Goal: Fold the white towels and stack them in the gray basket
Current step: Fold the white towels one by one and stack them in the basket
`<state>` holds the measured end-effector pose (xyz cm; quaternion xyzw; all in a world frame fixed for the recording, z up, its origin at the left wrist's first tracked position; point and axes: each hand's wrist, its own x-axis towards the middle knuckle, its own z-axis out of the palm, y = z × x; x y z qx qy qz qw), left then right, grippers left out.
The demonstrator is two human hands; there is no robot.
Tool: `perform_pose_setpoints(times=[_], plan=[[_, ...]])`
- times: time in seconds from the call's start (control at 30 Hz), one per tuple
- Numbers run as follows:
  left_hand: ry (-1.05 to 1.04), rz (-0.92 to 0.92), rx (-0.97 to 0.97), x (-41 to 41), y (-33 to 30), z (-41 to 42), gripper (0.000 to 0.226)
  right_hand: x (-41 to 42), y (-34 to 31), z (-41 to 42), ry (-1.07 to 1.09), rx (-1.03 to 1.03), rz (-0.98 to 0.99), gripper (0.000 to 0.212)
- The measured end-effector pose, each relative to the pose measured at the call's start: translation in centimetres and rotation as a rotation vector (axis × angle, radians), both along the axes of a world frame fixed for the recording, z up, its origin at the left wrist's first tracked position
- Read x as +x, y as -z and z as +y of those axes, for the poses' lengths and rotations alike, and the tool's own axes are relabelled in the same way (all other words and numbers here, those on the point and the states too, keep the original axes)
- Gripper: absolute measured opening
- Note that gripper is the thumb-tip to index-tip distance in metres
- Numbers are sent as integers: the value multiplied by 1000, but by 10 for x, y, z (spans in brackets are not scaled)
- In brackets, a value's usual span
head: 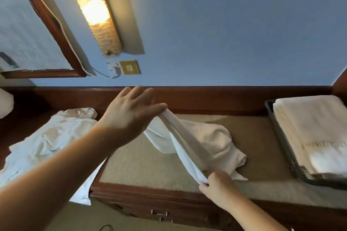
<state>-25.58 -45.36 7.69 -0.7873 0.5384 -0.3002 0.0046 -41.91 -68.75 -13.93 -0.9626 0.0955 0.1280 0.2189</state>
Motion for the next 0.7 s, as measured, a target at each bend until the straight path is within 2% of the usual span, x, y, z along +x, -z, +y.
perform_pose_setpoints(times=[0.1,0.17,0.2,0.23,0.33,0.37,0.43,0.47,0.53,0.57,0.6,0.63,0.7], plan=[[-16,-30,-60,-12,-21,22,28,-12,3,4,174,-20,-361,40],[-65,-30,-90,-17,-32,41,31,-10,-10,-6,312,108,-530,22],[-94,-26,-115,-17,-38,51,30,-7,-28,-14,384,167,-551,19],[-125,-16,-145,-17,-44,61,28,-3,-51,-24,419,194,-567,18],[-225,37,-209,-14,-63,82,34,9,-145,-56,495,65,-708,20],[-251,44,-229,-14,-70,86,37,11,-180,-62,488,51,-785,22],[-302,48,-314,-14,-87,94,33,10,-237,-63,337,-10,-918,23],[-331,61,-371,-13,-97,98,31,10,-251,-63,235,-79,-861,20],[-373,114,-441,-10,-117,108,32,5,-273,-64,82,-228,-549,18],[-371,128,-443,-10,-126,112,31,2,-284,-68,73,-313,-404,21],[-353,133,-433,-10,-134,114,30,-1,-299,-71,103,-385,-356,21],[-329,132,-431,-12,-140,115,29,-5,-317,-74,140,-425,-402,18],[-292,125,-485,-17,-154,114,28,-15,-352,-74,206,-412,-665,12]])
